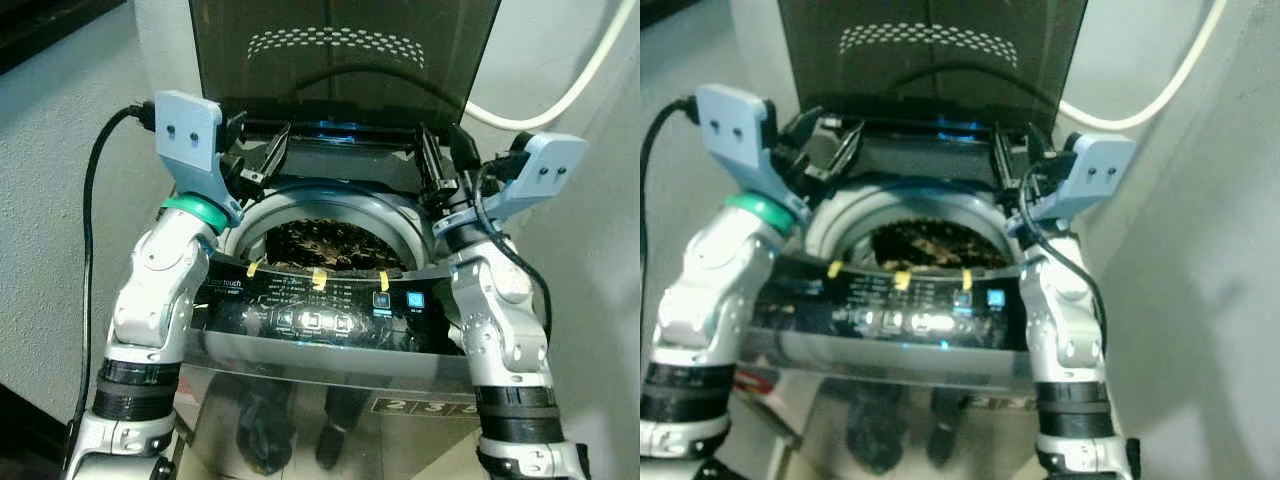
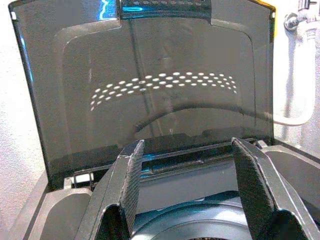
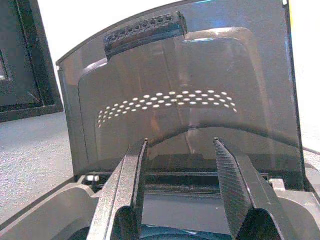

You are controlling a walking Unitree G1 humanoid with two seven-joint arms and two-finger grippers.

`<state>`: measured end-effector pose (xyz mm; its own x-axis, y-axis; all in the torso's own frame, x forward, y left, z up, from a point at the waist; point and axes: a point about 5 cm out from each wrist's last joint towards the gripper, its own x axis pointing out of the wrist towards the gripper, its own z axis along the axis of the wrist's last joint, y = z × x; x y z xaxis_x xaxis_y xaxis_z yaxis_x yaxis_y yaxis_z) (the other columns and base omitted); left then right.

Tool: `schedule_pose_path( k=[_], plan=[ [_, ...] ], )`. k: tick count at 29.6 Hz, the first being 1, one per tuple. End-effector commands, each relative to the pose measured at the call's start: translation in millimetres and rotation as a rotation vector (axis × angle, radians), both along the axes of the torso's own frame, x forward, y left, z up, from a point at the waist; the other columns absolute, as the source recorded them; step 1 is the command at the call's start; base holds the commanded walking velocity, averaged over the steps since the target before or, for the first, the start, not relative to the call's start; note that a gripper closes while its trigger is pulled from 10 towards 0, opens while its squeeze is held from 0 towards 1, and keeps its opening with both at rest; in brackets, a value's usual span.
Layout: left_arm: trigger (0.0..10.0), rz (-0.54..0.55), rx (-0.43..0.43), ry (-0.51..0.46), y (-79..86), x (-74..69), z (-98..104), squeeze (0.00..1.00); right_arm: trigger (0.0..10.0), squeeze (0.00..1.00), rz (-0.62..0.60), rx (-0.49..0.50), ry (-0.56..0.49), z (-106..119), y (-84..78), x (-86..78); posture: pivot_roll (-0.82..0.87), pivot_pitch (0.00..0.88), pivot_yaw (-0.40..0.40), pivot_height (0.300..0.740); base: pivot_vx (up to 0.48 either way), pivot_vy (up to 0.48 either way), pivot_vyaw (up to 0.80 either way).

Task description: Clothes washing

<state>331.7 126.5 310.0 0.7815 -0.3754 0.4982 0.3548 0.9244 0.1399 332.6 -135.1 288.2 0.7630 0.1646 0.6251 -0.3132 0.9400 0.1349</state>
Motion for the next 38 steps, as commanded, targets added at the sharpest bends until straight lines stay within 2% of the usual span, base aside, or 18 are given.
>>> schedule_pose_path(
  k=[1,8,24,38],
  plan=[
    [10.0,0.002,0.009,-0.012,1.6,0.8,2.9,0.0,10.0,0.0,-0.016,0.005,-0.002,-1.9,-0.9,0.2,-0.02,0.045,0.029,0.74,0.0,0.0,0.0],
    [10.0,0.028,0.007,0.002,4.6,-2.1,-0.6,0.0,10.0,0.0,-0.004,-0.014,0.039,-12.4,2.9,0.8,0.0,0.059,0.013,0.74,0.0,0.0,0.0],
    [10.0,0.065,0.004,-0.005,10.5,-5.4,-0.5,0.0,10.0,0.0,0.026,-0.042,0.042,-12.0,13.1,6.5,0.03,0.053,-0.007,0.74,0.0,0.0,0.0],
    [10.0,0.061,0.004,-0.001,9.0,-5.0,-1.6,0.0,10.0,0.0,0.023,-0.045,0.044,-13.1,12.6,7.0,0.03,0.059,-0.009,0.74,0.0,0.0,0.0]
  ],
)
